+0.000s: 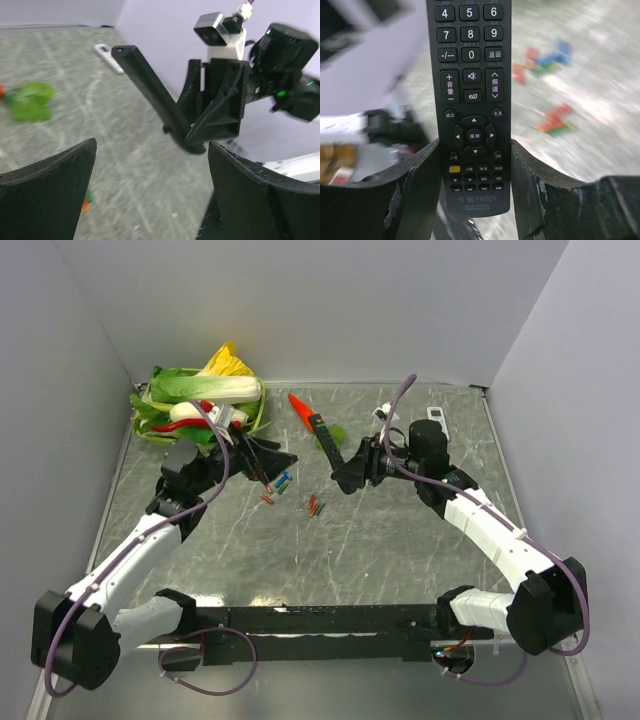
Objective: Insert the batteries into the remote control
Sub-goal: Adjust the remote control.
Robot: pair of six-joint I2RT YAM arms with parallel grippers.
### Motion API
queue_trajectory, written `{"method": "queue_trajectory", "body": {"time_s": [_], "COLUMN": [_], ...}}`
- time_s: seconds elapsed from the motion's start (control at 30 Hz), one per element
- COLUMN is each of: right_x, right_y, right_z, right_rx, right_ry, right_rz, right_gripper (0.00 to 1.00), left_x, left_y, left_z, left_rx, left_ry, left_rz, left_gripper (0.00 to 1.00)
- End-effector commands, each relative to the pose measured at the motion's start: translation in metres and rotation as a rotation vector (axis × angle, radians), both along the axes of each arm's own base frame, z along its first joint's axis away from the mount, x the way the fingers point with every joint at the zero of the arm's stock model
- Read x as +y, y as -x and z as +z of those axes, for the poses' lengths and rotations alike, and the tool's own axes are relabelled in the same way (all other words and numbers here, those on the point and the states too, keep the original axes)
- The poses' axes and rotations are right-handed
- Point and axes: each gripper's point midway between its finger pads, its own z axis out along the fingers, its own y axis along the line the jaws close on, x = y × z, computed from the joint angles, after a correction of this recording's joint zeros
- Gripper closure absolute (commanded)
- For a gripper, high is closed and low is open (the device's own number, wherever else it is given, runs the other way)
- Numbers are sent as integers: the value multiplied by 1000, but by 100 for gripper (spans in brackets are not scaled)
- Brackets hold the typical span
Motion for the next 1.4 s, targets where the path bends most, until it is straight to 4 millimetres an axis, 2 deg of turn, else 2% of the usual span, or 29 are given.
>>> {"method": "queue_trajectory", "body": {"time_s": [0.0,0.03,0.17,0.47,0.73,0.87,0.97,1.0,1.07,1.1,1.13,1.17,1.2,1.27,1.3,1.37], "right_x": [29,32,43,58,65,68,69,70,70,70,70,69,68,65,62,61], "right_y": [28,30,42,57,63,62,60,59,56,54,52,47,44,33,30,29], "right_z": [61,71,81,86,80,76,71,69,67,66,64,63,63,56,60,58], "right_rx": [-175,-195,-194,-184,-148,-138,-132,-131,-131,-132,-148,-138,-171,-174,-239,-274], "right_ry": [-217,-255,-317,-355,-377,-366,-365,-363,-354,-349,-339,-322,-304,-249,-218,-167], "right_rz": [212,223,287,362,388,392,382,379,364,355,348,317,303,222,193,153], "right_gripper": [88,88,88,88,88,87,86,84,77,72,59,51,34,13,1,0], "left_x": [-18,-18,-21,-36,-40,-42,-45,-44,-44,-43,-42,-40,-36,-31,-22,-16], "left_y": [14,12,18,21,16,20,20,20,11,8,4,-8,-12,-24,-35,-40], "left_z": [50,58,70,74,75,76,73,73,64,59,56,42,38,27,6,4], "left_rx": [-34,-58,-11,6,17,18,33,36,91,119,135,201,228,295,385,415], "left_ry": [182,217,330,381,390,386,375,373,355,344,334,312,304,274,234,212], "left_rz": [-130,-130,-182,-246,-264,-280,-278,-275,-225,-199,-171,-95,-55,45,160,236], "left_gripper": [3,3,3,3,1,13,33,49,67,83,89,94,99,98,99,99]}}
